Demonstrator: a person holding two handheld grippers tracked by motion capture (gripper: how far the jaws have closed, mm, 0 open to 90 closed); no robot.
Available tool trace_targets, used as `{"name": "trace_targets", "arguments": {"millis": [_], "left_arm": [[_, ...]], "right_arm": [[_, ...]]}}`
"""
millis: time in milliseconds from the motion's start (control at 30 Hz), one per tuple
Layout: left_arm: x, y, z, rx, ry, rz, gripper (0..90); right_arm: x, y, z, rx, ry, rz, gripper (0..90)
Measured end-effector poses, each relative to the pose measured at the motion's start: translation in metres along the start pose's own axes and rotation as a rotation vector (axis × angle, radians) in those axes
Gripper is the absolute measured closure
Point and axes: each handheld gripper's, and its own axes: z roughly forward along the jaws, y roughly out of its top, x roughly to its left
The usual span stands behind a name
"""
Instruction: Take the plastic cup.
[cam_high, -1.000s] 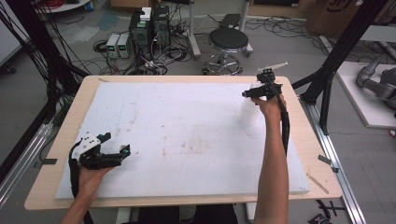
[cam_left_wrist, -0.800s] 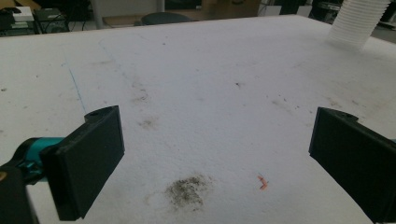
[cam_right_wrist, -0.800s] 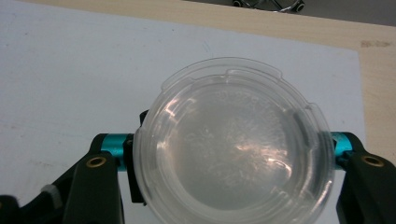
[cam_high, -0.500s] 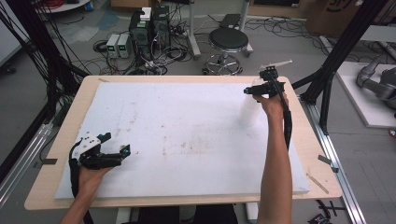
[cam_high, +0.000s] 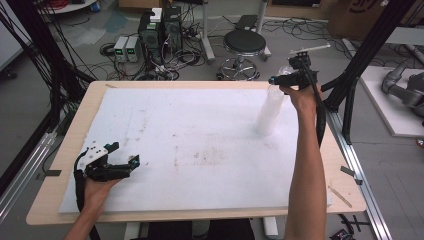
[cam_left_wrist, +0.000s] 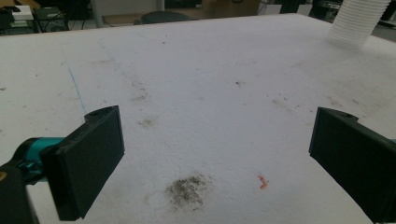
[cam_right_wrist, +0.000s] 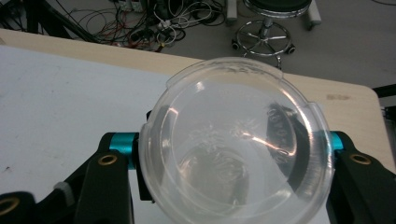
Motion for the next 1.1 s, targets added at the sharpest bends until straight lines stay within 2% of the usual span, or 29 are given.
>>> {"name": "trace_targets", "arguments": {"millis": [200, 333, 467, 667, 800, 867, 1033, 1067, 1100], "left_arm": [[0.0, 0.0, 0.0, 0.002, 0.0, 0.0, 3.2], [0.0, 0.0, 0.0, 0.002, 0.0, 0.001, 3.2], [0.0, 0.0, 0.0, 0.004, 0.0, 0.002, 3.2], [0.001, 0.001, 0.002, 0.014, -0.011, -0.008, 3.2], [0.001, 0.0, 0.001, 0.012, -0.014, -0.008, 3.2], [0.001, 0.0, 0.001, 0.006, -0.009, -0.006, 3.2], [0.001, 0.001, 0.003, 0.026, -0.016, -0.008, 3.2], [0.001, 0.001, 0.003, 0.024, -0.018, -0.006, 3.2], [0.001, 0.001, 0.002, 0.019, -0.018, 0.0, 3.2]], "right_arm": [[0.002, 0.014, -0.02, -0.024, -0.009, -0.022, 41.5], [0.003, 0.016, -0.024, -0.028, -0.007, -0.029, 41.6], [0.005, 0.015, -0.029, -0.028, 0.017, -0.037, 41.6], [0.029, 0.001, -0.05, -0.104, 0.178, -0.141, 41.6], [0.054, -0.017, -0.066, -0.155, 0.325, -0.237, 41.6], [0.066, -0.028, -0.07, -0.178, 0.382, -0.277, 41.6], [0.087, -0.056, -0.073, -0.235, 0.532, -0.331, 42.1], [0.087, -0.056, -0.073, -0.235, 0.532, -0.331, 42.1], [0.095, -0.067, -0.07, -0.245, 0.574, -0.34, 42.2]]}}
